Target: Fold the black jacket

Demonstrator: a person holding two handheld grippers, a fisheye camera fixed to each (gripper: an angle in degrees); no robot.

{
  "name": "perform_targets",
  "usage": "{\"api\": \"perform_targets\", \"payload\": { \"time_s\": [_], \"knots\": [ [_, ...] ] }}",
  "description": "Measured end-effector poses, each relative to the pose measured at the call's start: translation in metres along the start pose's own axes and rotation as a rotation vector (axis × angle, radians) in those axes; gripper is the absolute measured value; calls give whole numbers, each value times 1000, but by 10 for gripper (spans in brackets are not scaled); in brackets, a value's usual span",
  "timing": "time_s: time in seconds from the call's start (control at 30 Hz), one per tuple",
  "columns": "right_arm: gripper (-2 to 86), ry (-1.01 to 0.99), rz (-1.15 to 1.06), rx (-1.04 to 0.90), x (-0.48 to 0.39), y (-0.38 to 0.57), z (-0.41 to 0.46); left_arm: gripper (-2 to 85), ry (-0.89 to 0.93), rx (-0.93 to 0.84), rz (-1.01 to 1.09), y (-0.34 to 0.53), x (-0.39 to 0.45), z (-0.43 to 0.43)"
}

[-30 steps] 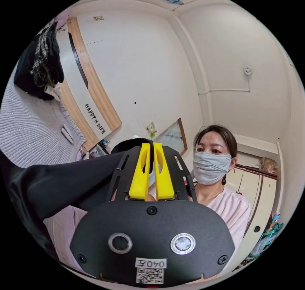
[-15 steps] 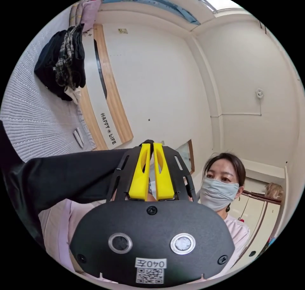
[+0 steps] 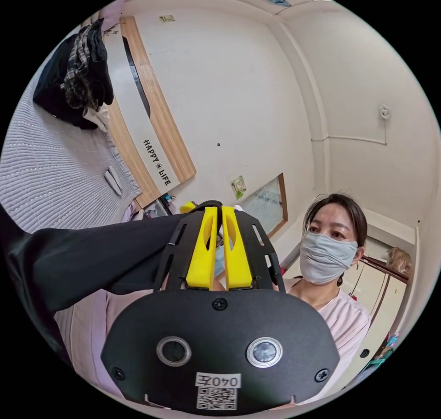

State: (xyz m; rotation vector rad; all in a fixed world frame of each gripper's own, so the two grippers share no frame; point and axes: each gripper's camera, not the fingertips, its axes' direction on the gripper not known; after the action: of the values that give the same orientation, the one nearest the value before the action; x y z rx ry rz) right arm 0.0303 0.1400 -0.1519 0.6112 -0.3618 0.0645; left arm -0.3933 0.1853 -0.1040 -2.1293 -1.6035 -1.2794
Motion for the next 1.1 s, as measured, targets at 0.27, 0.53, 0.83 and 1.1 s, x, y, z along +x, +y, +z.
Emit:
{"api": "perform_targets", "payload": {
  "time_s": [0.27,0.53,0.83,1.1],
  "knots": [
    [-9,-372,366,186,87,36,-16,-5,-194,151,-86,35,6,-26],
    [-10,-41,381,133,78,33,-13,71,-718,59,185,116,92,66],
    [-10,-58,403,174,83,19,-6,98,-929,180,272,198,96,147],
    [-10,-76,428,195,105,17,-4,3,-938,293,286,239,127,163]
  ]
}}
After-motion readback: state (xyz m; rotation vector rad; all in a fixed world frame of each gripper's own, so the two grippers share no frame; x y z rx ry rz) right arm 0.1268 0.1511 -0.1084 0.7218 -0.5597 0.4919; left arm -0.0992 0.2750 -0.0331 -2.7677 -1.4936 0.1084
